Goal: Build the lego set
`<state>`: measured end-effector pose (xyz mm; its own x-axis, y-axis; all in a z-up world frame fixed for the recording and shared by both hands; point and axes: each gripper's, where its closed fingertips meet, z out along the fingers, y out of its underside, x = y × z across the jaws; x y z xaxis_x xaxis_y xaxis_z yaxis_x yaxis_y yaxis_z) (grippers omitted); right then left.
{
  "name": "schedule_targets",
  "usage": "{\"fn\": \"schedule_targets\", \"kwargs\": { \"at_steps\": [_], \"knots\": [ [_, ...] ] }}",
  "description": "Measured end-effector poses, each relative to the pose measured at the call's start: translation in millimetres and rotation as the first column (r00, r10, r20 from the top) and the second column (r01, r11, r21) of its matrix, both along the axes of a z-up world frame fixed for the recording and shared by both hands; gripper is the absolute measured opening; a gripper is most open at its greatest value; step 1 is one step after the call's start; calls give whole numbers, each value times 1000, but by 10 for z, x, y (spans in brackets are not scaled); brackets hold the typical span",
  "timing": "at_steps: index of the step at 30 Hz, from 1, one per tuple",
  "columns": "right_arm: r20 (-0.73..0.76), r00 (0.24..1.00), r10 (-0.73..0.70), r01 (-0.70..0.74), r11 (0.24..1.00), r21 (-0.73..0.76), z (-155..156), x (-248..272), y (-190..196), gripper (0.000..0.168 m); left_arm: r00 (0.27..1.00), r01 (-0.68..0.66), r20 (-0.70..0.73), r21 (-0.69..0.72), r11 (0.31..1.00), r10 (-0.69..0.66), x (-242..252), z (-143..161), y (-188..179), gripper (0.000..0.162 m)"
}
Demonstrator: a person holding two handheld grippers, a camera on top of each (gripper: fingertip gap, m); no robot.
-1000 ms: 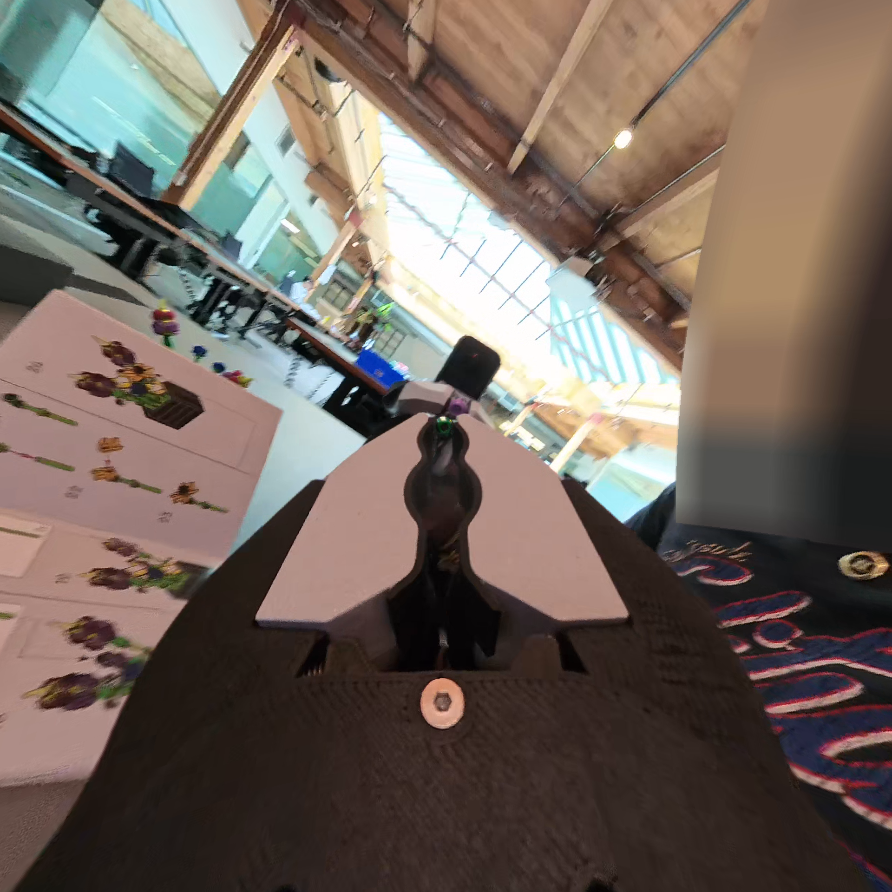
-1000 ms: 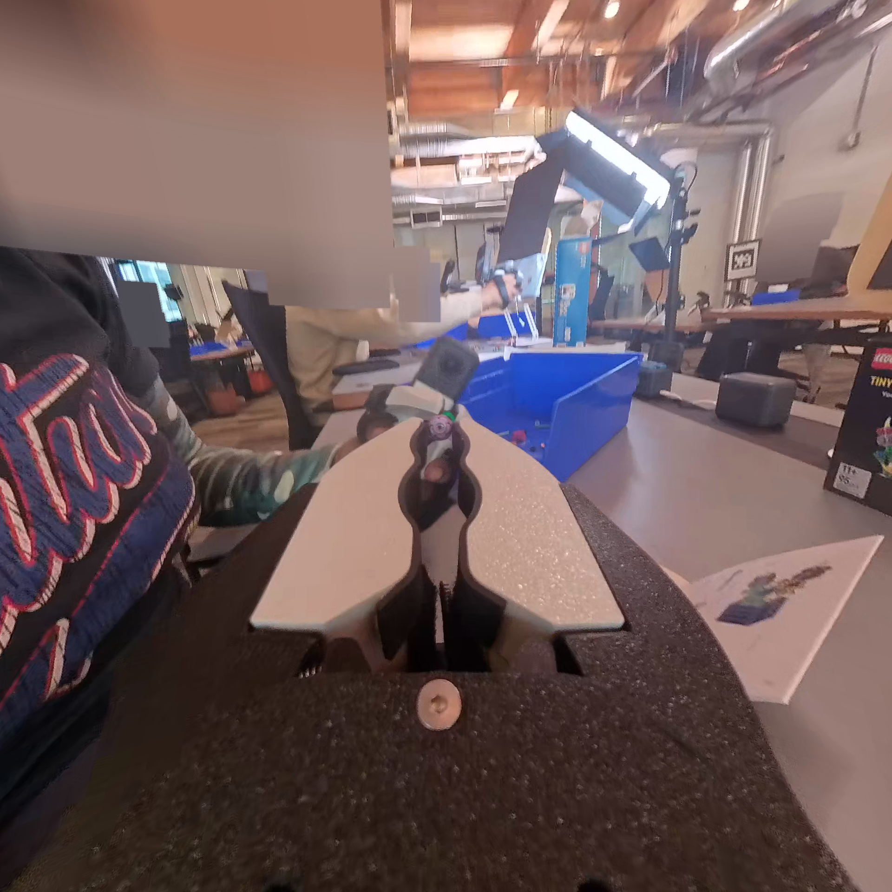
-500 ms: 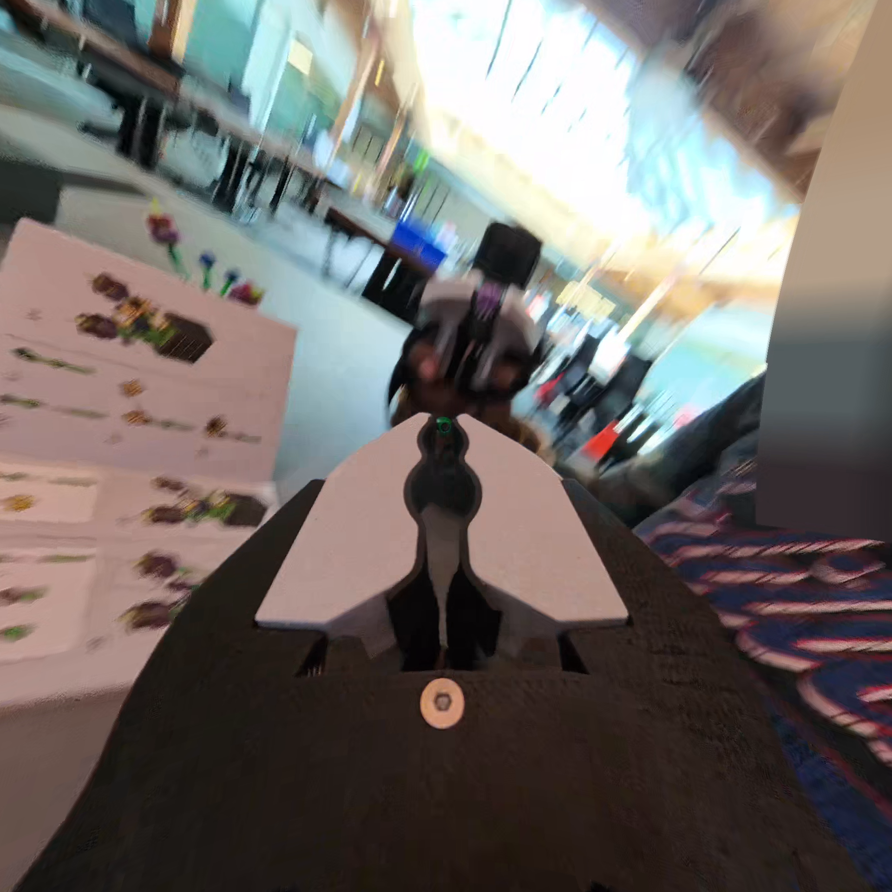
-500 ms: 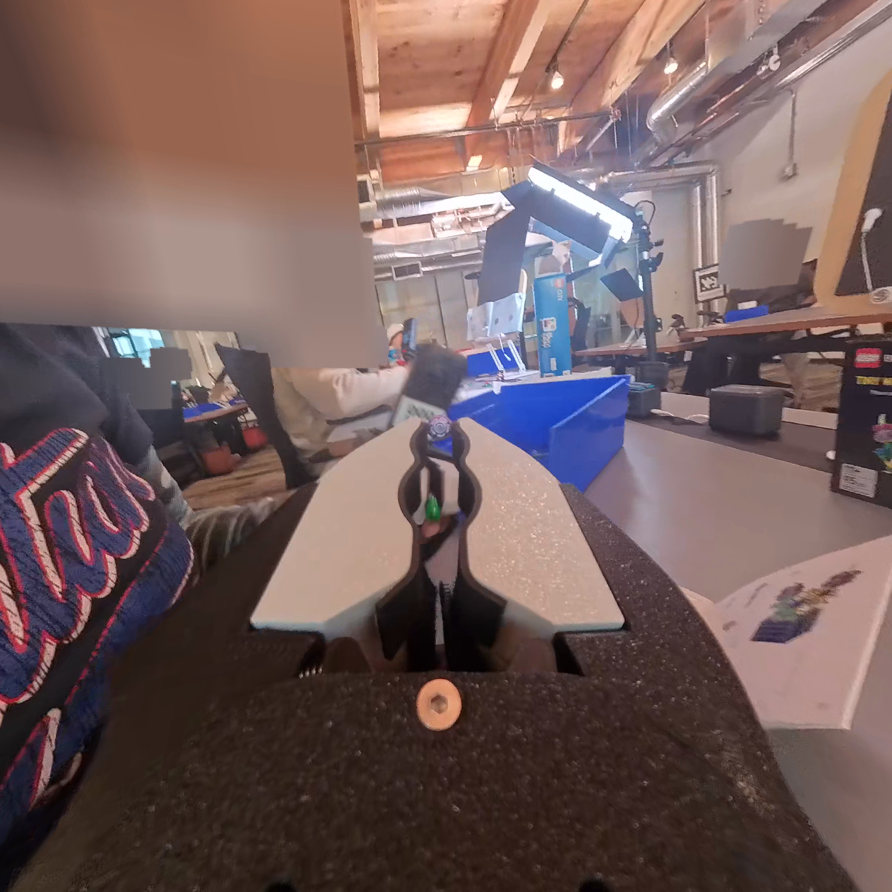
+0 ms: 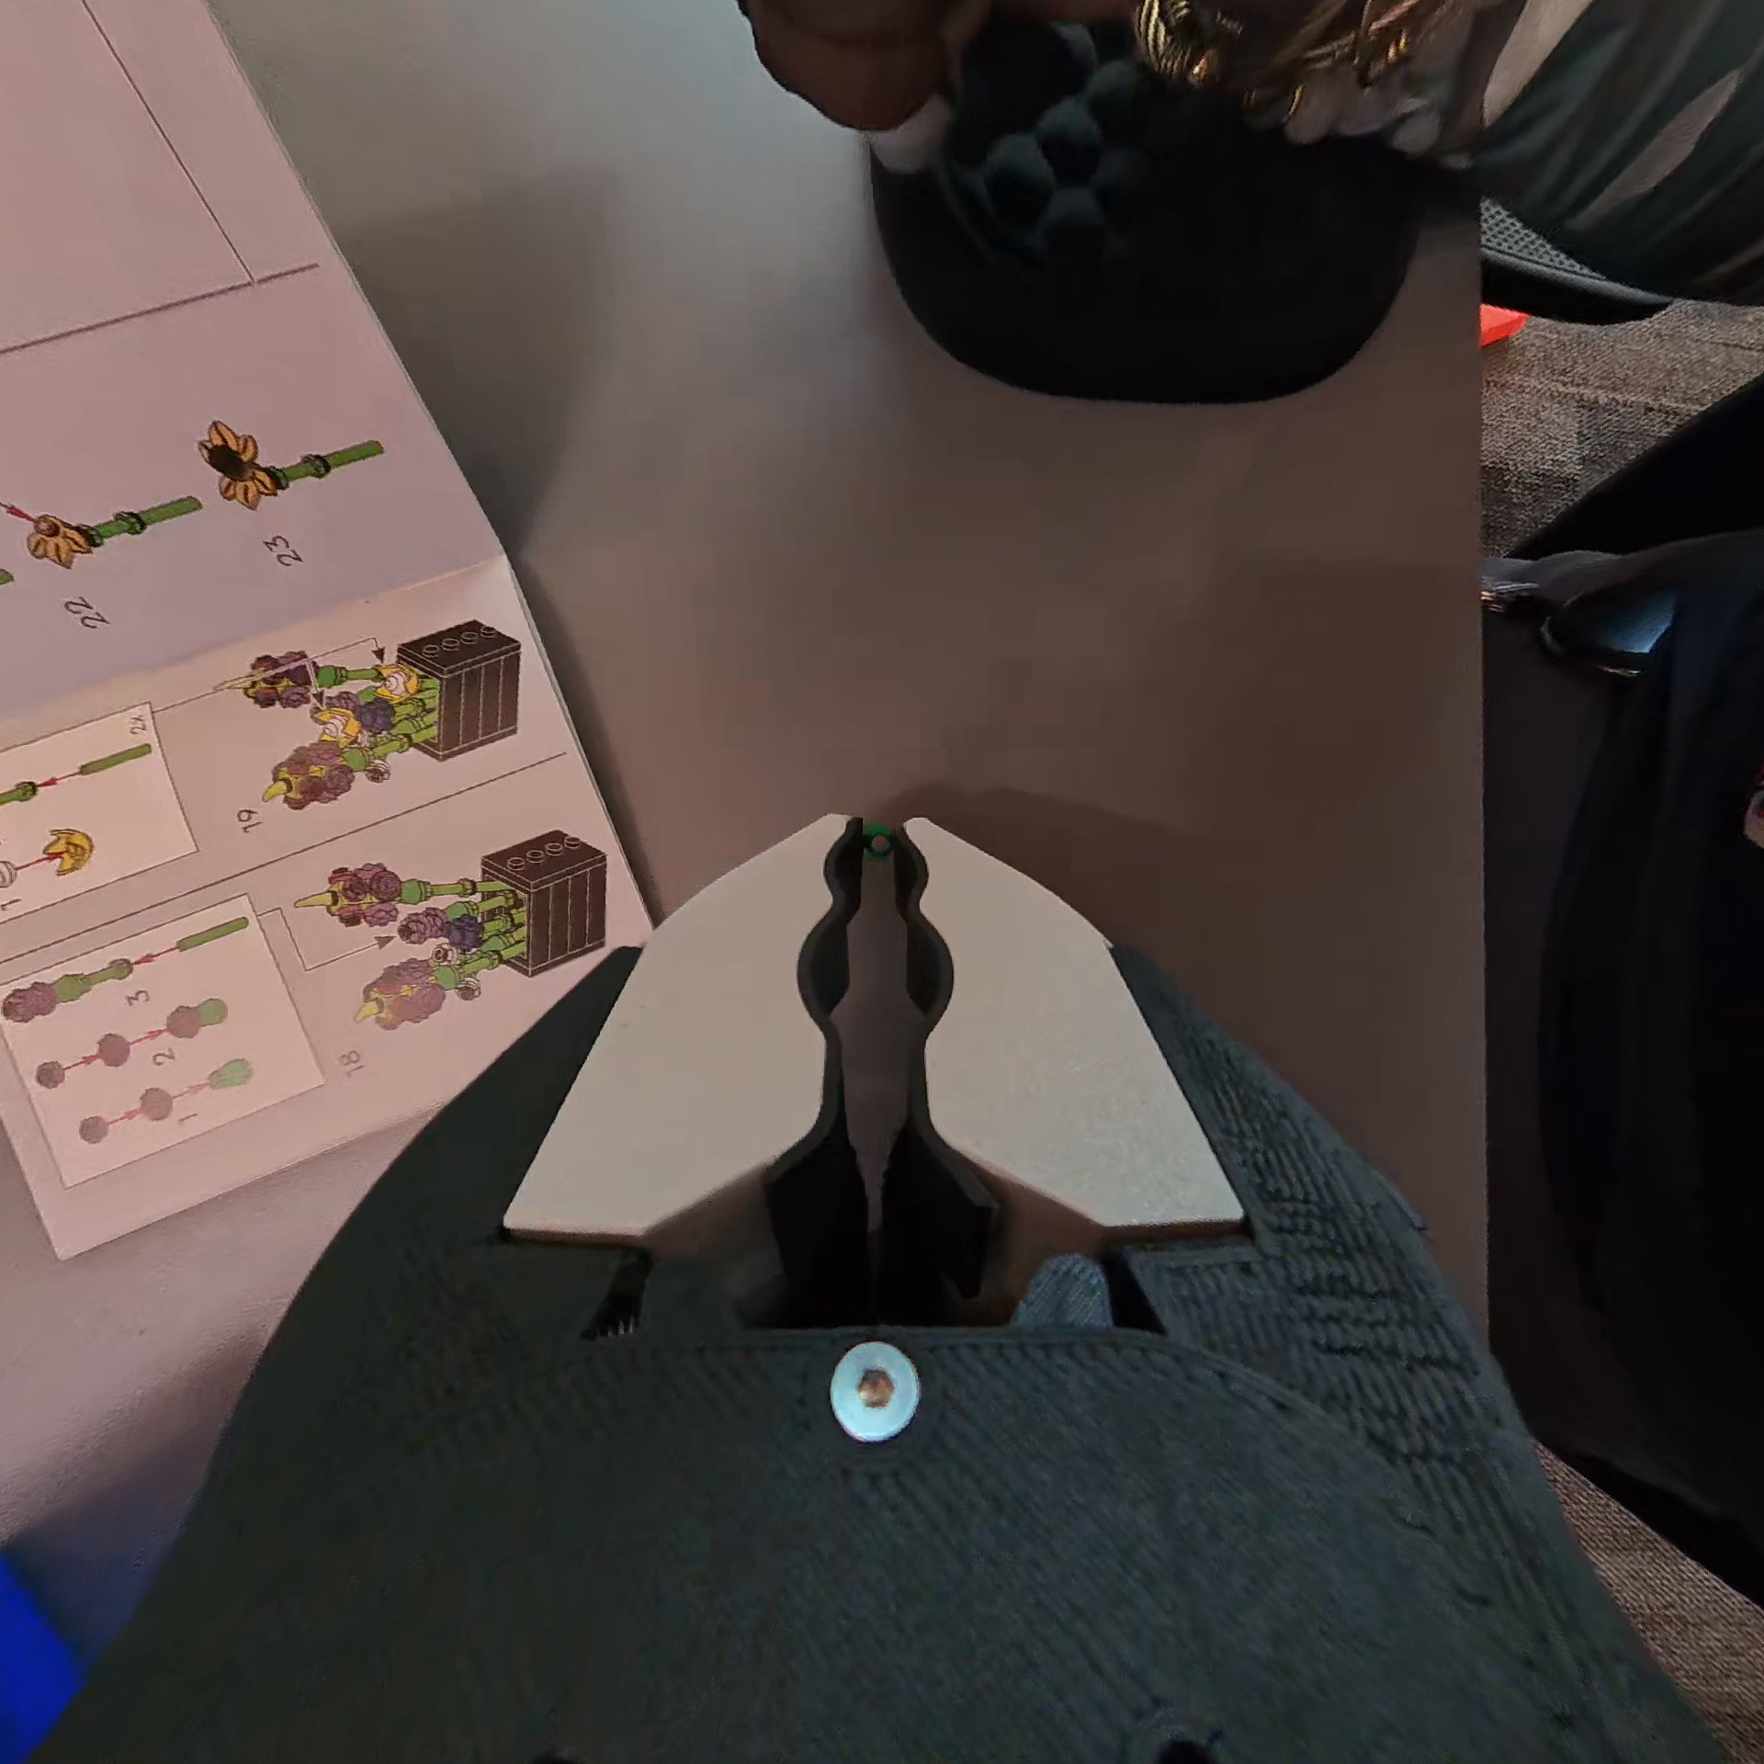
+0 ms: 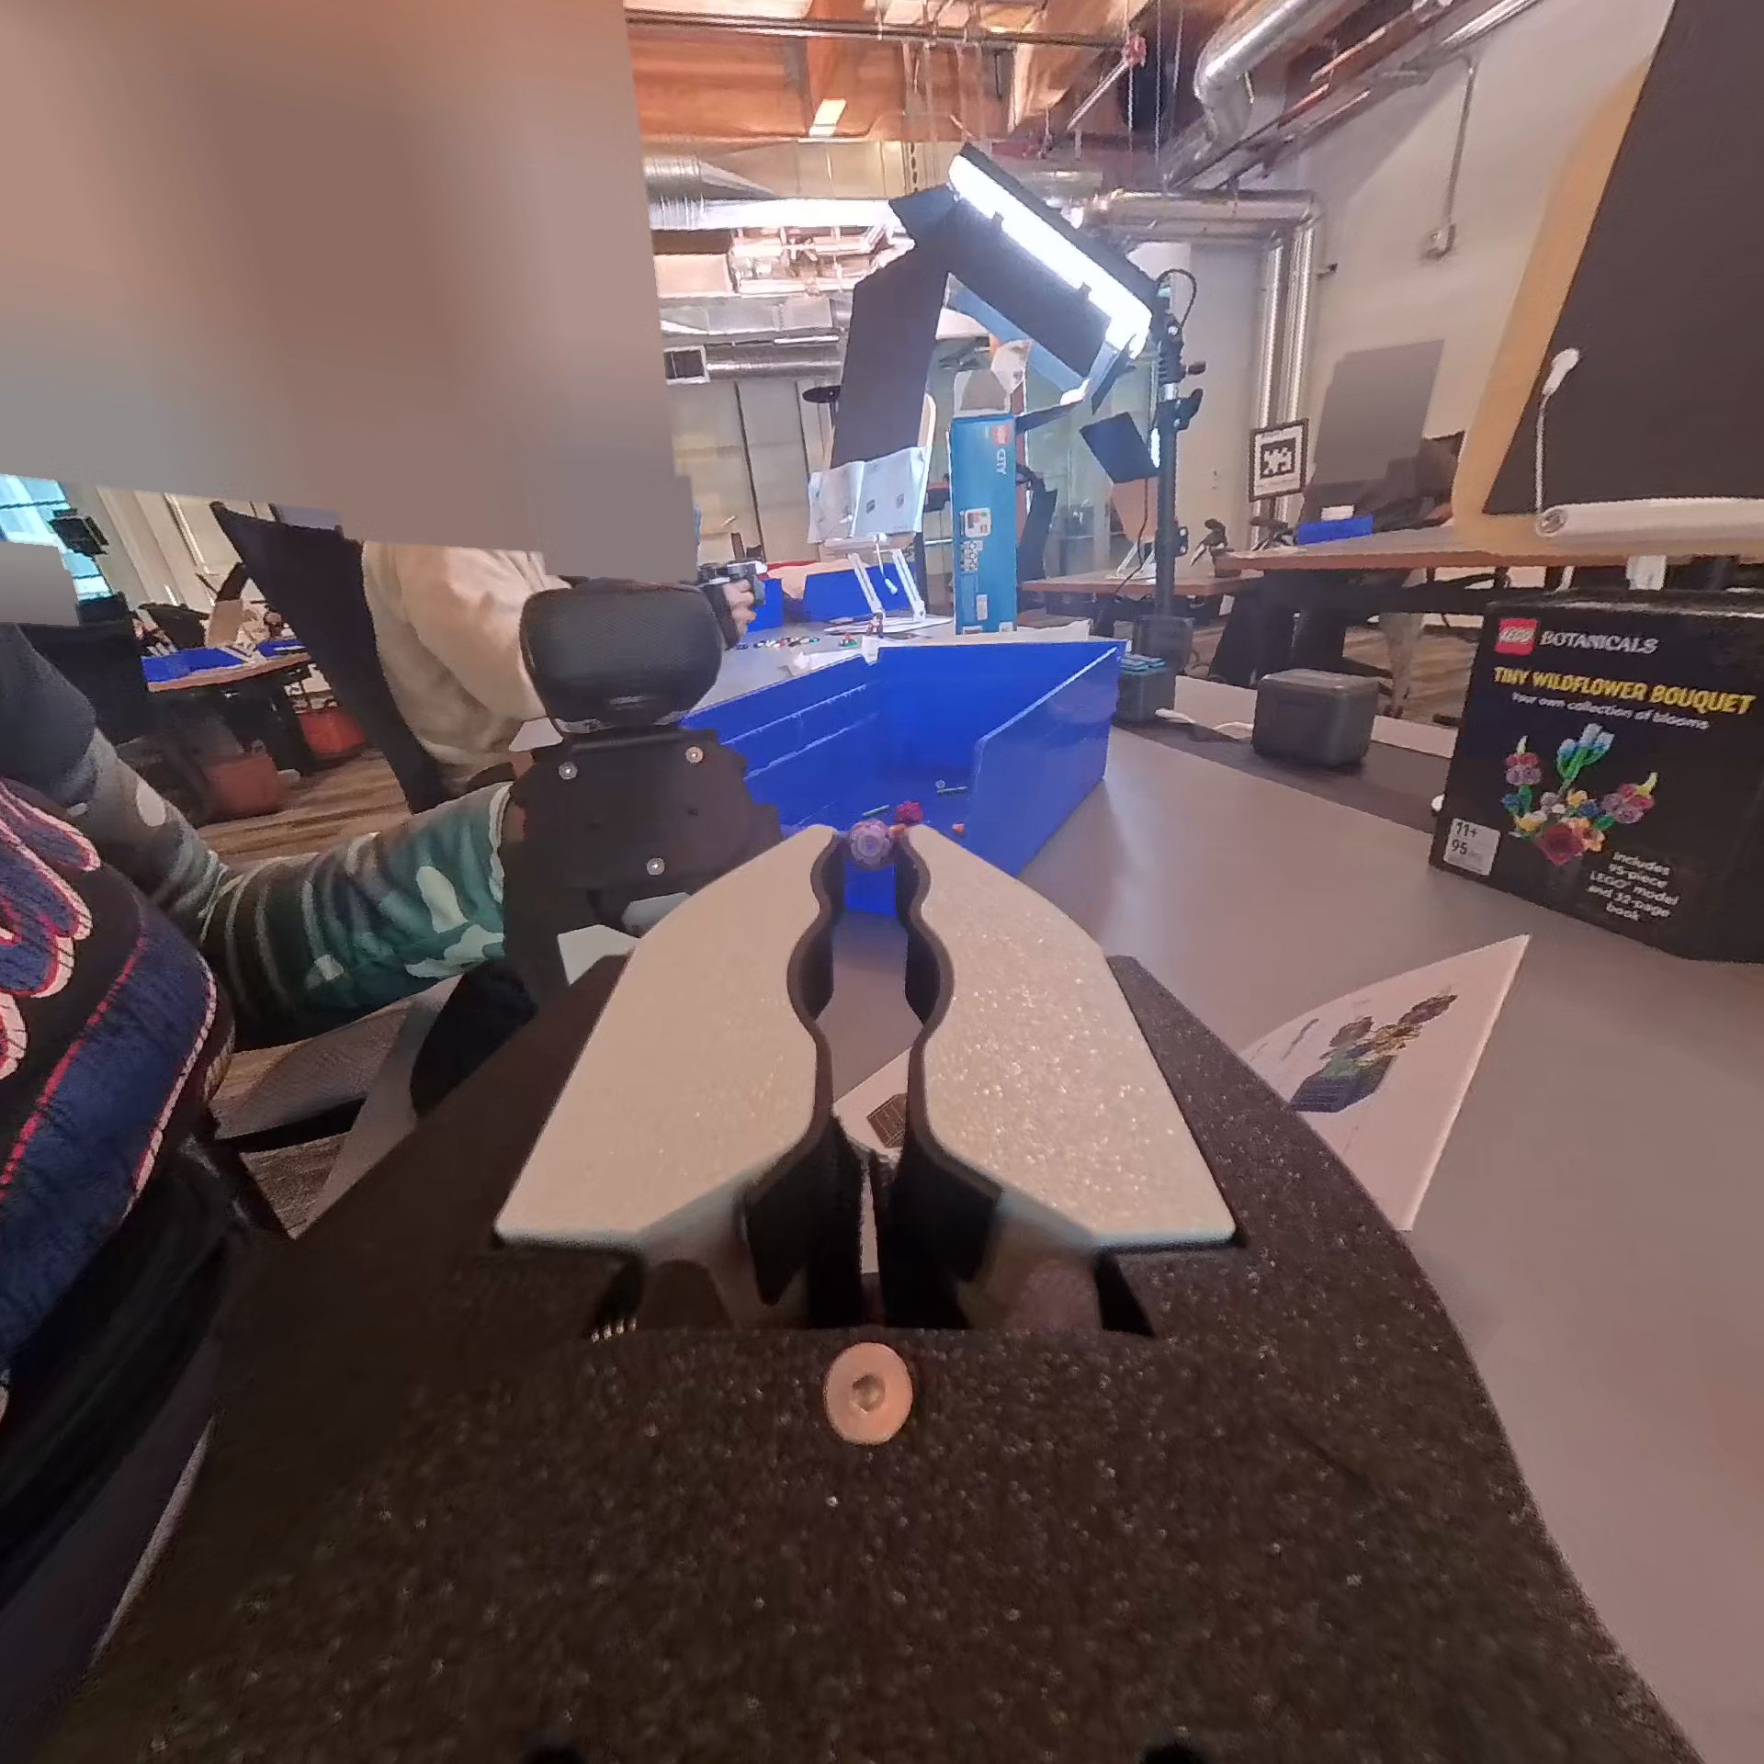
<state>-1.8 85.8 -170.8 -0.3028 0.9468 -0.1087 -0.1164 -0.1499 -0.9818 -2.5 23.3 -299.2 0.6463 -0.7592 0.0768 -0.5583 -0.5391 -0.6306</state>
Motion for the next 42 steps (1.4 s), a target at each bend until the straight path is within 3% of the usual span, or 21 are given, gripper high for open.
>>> {"fn": "schedule_targets", "kwargs": {
  "at_steps": [11,17,26,30,34,39,42],
  "knots": [
    [77,997,13,-12,1000,-7,-121,-60,-17,10,1000,-2,-18,-14,1000,2,22,-67,-8,7],
    [95,995,11,-10,1000,-11,-144,-66,-12,10,1000,-22,-18,-7,1000,21,18,-85,0,24],
    [104,994,10,-9,1000,-16,-156,-71,-9,10,981,-187,55,57,981,184,-84,70,4,33],
    [104,995,4,-3,1000,-12,-155,-69,-1,10,917,-377,111,-63,924,382,-95,72,-65,39],
    [107,994,7,-5,1000,-21,-164,-72,4,10,867,-446,218,-61,893,448,46,189,-97,41],
    [105,994,10,-8,1000,-15,-158,-70,-11,10,837,-540,124,19,842,534,-23,60,-64,40],
    [107,994,14,-12,1000,-15,-158,-68,-19,10,835,-543,138,46,838,533,-14,90,-53,34]
  ]
}}
